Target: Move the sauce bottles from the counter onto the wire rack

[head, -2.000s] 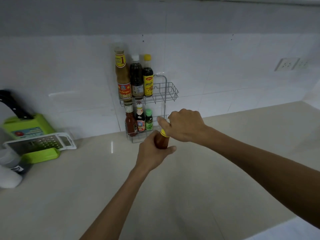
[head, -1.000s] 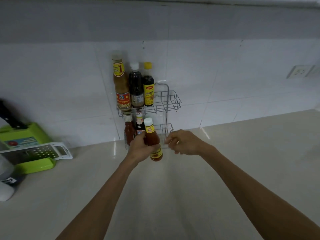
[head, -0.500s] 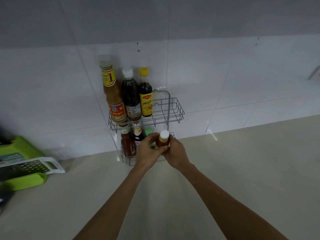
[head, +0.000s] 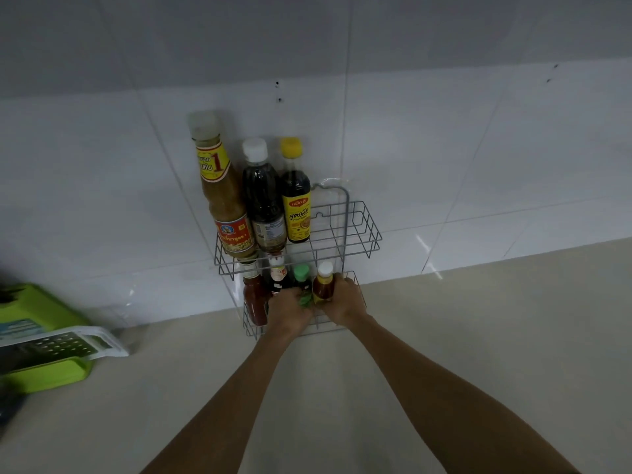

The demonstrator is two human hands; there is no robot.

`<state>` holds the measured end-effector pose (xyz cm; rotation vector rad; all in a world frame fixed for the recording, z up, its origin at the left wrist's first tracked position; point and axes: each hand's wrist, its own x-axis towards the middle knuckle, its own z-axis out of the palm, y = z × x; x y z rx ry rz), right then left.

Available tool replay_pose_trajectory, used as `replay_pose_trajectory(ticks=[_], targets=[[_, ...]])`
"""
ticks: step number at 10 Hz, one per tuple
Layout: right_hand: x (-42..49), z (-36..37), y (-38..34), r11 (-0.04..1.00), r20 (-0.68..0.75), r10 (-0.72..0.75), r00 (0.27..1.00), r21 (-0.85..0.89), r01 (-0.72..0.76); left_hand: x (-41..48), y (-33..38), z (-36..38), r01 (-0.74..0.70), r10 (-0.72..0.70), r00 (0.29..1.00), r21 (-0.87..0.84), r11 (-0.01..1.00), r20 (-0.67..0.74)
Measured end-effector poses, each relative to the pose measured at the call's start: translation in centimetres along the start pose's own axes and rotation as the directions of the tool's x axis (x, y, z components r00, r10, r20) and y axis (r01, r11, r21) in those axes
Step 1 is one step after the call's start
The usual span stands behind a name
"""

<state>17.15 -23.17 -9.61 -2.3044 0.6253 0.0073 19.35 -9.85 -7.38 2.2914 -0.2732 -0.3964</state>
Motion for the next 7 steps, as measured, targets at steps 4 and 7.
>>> replay_pose_trajectory(ticks=[4, 7], targets=[[1.6, 0.4, -0.3, 0.999, -0.033, 0.051, 0.998, -0.004, -0.052, 0.7, -1.6, 0.1, 0.021, -0.022, 1.0, 0.055, 0.998, 0.015], [-1.6, -1.4, -1.9, 0.994, -0.039, 0.038, 0.999, -0.098, -0.042, -2.1, -1.0, -2.3, -0.065, 0.065, 0.997, 0.0, 0.998, 0.045]])
